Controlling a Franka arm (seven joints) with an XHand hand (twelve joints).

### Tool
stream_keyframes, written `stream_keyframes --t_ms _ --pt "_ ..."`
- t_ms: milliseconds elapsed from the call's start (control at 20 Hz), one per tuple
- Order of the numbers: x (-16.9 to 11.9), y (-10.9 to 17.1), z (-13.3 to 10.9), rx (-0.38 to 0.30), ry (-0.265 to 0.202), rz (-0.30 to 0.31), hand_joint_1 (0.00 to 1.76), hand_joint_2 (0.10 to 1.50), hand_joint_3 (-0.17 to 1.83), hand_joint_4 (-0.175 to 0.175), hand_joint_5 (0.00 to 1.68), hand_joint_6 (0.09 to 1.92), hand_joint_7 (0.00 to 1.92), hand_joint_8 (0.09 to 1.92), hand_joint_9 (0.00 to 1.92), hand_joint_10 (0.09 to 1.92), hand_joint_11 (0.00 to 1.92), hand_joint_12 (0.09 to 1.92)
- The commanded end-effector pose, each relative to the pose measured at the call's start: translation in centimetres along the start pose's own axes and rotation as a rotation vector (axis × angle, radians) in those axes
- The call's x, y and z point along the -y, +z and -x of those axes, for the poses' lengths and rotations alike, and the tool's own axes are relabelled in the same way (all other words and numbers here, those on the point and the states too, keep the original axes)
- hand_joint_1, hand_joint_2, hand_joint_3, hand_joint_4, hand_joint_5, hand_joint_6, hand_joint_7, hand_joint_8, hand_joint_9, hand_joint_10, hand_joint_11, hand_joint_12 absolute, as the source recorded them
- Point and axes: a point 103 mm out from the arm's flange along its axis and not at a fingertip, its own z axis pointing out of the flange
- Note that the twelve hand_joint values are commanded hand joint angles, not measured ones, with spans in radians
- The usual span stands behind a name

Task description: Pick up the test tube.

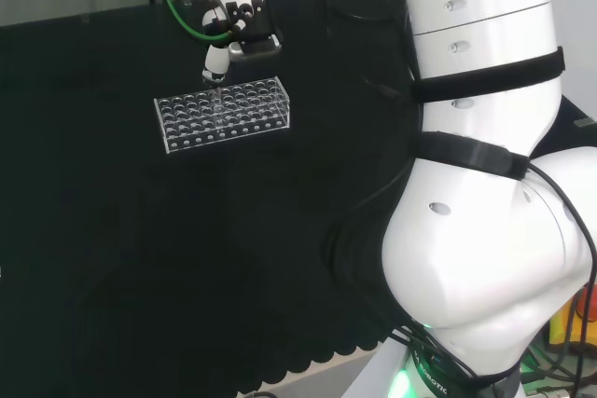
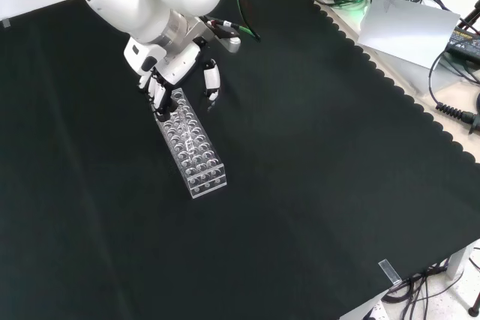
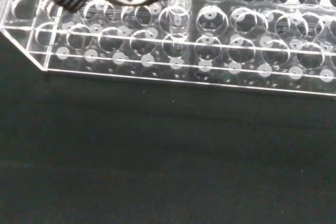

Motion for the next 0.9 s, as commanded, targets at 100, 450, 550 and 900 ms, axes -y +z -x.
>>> stream_keyframes --t_ms 100,450,550,900 --pt "0.1 0.2 0.3 0.004 0.000 0.012 0.98 0.63 0.70 -0.119 0.48 0.61 0.75 0.87 0.57 0.85 0.24 1.52" --pt "-0.6 0.5 -0.3 -0.019 -0.005 0.051 1.02 0.62 0.73 -0.123 0.55 0.71 0.88 0.88 0.69 0.81 0.32 1.49" --pt "-0.7 0.5 -0.4 -0.014 -0.006 0.049 1.03 0.62 0.74 -0.122 0.57 0.72 0.89 0.88 0.70 0.81 0.34 1.48" --pt "-1.7 0.7 -1.3 0.001 0.010 0.037 1.04 0.61 0.76 -0.121 0.59 0.75 0.94 0.87 0.75 0.78 0.36 1.47"
